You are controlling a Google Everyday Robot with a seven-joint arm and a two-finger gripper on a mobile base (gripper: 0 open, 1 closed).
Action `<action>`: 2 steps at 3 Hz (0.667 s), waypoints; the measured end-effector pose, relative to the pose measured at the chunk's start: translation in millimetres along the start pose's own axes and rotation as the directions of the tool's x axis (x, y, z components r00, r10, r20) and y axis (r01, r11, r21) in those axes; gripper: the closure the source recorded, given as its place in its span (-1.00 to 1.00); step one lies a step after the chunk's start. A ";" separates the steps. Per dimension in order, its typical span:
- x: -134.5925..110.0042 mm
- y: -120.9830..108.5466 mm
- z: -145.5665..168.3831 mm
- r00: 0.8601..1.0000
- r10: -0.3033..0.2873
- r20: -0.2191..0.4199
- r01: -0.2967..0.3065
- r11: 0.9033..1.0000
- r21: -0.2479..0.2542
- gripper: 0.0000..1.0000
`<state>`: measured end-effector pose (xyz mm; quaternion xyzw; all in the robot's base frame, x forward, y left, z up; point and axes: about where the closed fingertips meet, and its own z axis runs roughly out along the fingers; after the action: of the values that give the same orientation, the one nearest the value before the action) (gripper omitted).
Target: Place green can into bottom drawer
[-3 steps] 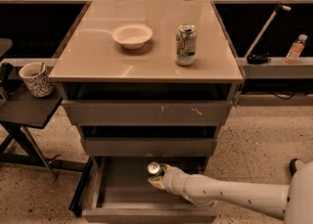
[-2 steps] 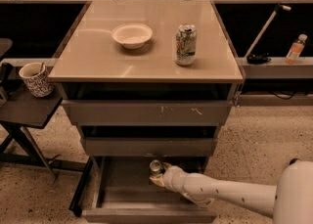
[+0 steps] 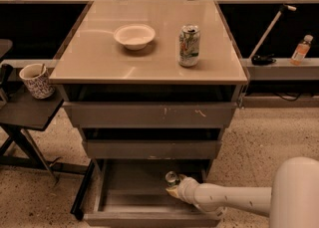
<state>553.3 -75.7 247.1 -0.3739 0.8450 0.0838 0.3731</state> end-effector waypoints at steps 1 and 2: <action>0.3 0.0 0.0 1.000 0.000 0.000 0.000 1.000 0.000 1.00; 19.9 0.4 19.9 0.999 0.037 -0.007 -0.037 0.999 -0.022 1.00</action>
Offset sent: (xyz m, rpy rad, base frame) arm 0.0069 -0.0097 -0.0774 0.0722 0.0898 -0.0364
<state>555.5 -78.4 219.3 -0.3626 0.8520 0.0986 0.3646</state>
